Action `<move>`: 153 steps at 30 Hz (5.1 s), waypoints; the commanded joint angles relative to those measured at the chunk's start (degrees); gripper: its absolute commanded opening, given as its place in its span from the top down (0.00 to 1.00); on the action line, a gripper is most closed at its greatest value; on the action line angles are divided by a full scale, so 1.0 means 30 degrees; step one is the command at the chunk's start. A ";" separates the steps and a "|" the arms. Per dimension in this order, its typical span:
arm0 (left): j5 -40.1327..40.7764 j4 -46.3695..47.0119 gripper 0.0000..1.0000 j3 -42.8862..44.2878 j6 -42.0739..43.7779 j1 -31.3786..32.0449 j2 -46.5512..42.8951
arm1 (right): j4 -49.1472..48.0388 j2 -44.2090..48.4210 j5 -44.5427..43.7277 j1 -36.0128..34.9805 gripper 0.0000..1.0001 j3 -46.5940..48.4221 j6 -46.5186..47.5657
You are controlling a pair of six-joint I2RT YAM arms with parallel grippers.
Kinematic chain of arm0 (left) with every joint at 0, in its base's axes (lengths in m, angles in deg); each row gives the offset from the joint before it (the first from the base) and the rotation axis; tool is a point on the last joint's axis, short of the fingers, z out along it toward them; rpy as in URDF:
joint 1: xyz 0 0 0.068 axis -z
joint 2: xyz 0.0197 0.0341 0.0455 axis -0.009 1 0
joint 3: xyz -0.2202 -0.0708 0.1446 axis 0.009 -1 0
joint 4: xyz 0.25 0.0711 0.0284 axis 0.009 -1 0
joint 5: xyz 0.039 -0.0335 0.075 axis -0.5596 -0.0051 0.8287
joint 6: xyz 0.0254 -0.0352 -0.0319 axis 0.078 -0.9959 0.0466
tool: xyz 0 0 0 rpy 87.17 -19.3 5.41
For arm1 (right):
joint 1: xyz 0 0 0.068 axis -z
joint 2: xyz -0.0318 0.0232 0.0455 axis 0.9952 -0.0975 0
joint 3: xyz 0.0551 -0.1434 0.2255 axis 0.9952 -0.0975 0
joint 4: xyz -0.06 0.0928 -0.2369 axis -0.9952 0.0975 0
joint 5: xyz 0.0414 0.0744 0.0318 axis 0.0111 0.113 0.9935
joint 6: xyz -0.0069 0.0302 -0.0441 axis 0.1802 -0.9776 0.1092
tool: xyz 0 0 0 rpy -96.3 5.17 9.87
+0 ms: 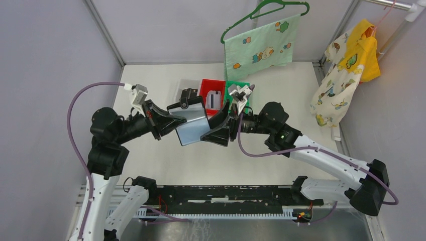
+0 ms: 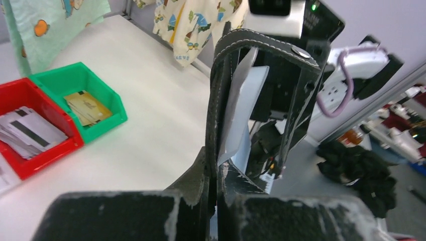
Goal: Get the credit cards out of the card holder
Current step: Remove the credit card from the card holder.
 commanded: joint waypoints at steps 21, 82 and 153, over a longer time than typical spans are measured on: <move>-0.0591 0.3790 0.98 0.1058 -0.6672 0.0038 0.0586 | -0.0902 0.2216 -0.1613 0.0233 0.75 -0.1312 0.1964; 0.2681 -0.3369 0.19 0.3328 0.2850 0.0023 0.0267 | -0.2978 0.1107 -0.4422 0.0390 1.00 -0.0125 -0.1860; -0.3241 0.0845 0.89 0.0131 -0.0947 0.0034 0.0249 | -0.5025 -0.0494 -0.1452 0.0205 0.63 -0.0112 -0.3882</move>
